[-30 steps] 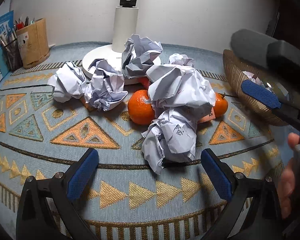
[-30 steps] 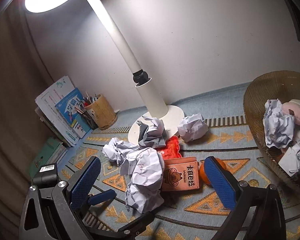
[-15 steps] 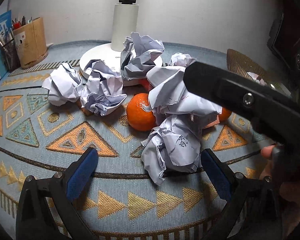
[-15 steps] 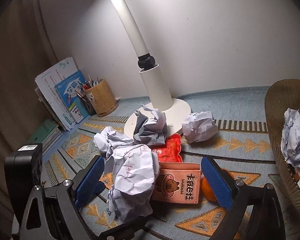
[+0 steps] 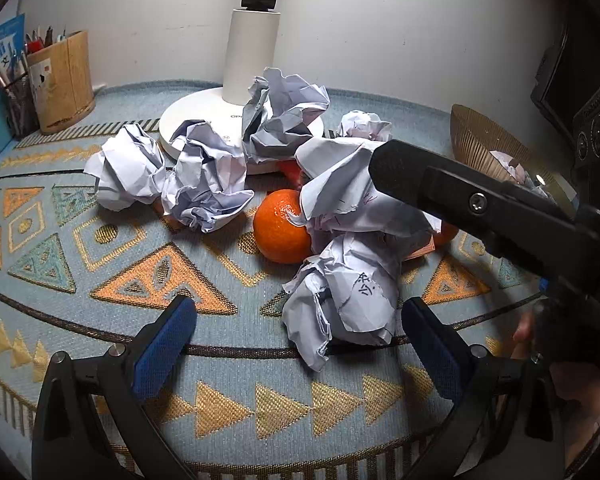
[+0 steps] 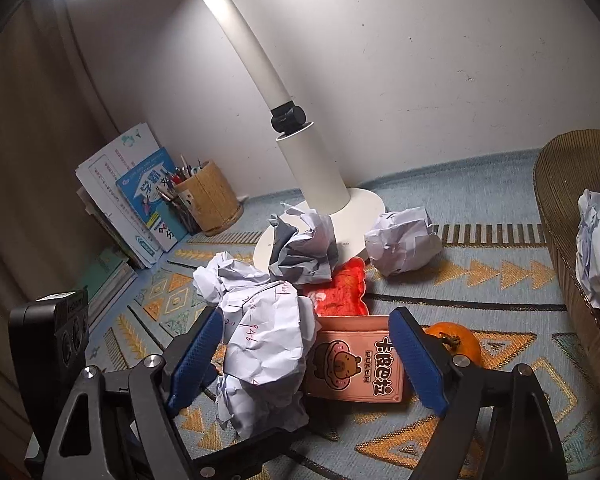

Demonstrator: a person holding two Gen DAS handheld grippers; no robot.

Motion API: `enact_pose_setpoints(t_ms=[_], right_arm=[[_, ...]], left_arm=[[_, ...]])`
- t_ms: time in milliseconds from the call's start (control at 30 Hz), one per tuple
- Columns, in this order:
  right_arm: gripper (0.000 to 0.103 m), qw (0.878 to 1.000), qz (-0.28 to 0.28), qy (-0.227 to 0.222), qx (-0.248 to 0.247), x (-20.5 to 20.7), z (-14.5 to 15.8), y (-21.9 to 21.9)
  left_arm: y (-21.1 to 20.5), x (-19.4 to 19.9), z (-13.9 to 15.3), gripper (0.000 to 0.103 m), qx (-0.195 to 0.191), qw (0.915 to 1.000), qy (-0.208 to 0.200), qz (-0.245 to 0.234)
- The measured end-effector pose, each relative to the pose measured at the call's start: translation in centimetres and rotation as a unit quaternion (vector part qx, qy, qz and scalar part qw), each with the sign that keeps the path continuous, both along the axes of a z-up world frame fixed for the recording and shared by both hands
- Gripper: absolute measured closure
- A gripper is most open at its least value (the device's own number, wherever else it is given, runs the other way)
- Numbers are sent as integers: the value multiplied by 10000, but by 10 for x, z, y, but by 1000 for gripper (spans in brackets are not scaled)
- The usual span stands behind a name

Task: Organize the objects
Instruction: 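Return both tools to the pile and lower them toward paper balls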

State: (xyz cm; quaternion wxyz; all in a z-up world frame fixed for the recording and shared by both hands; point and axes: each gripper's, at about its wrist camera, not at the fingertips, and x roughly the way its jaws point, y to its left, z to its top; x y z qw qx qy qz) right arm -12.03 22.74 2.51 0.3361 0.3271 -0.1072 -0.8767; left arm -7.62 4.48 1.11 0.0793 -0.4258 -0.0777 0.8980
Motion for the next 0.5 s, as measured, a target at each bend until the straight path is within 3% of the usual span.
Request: enact_pose_setpoints(t_ms=[167, 500], right_arm=[[18, 9999, 84, 61, -7, 2, 2, -4], [18, 9996, 195, 45, 217, 2, -1, -16]], left_arm=[[-10, 3, 2, 1, 404, 9991, 92, 71], [-1, 5, 3, 2, 268, 9996, 85, -22]])
